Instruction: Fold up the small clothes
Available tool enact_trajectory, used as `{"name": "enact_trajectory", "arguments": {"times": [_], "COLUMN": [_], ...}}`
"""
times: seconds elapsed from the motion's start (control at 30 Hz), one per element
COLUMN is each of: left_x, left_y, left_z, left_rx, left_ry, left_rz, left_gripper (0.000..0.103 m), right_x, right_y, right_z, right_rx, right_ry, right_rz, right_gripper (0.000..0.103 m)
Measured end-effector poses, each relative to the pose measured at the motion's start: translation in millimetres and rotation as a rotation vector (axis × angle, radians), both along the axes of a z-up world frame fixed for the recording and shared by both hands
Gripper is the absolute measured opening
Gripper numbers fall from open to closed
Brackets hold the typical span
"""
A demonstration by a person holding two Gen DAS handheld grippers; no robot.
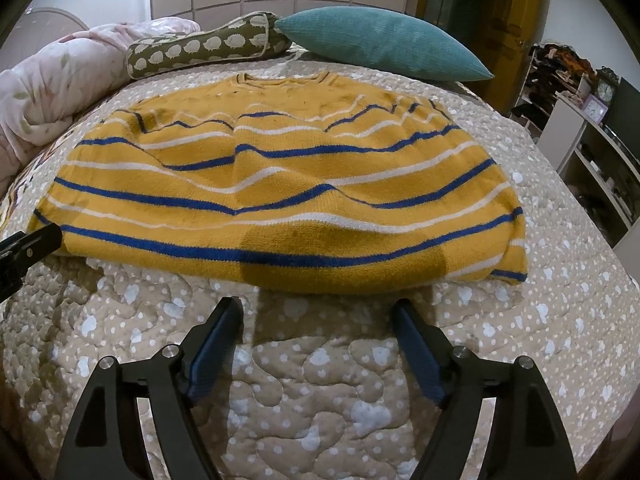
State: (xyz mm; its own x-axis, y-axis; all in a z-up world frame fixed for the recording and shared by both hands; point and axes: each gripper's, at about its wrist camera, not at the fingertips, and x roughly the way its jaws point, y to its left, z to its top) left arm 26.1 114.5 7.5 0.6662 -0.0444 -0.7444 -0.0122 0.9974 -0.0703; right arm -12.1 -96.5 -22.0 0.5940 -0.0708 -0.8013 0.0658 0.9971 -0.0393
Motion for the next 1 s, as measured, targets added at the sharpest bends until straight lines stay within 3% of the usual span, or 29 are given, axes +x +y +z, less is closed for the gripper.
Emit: {"name": "enact_trajectory", "arguments": {"times": [0.33,1.0], "left_x": [2.8,0.6], "left_y": [0.5,5.5], "left_z": [-2.6,-9.3], "left_rx": [0.004,-0.011], "left_ry": [0.013,0.032], "left_rz": [-0.003,-0.007], "left_gripper": [0.08,0.082], "right_x": [-0.2,-3.1], "right_y": [-5.5,-5.0], "right_z": [-2.9,-5.3], "right_rx": [0.023,0.023], "right_ry": [-0.014,-0.041], "right_rz": [-0.023,-0.023], "right_gripper": [0.091,0.094]}}
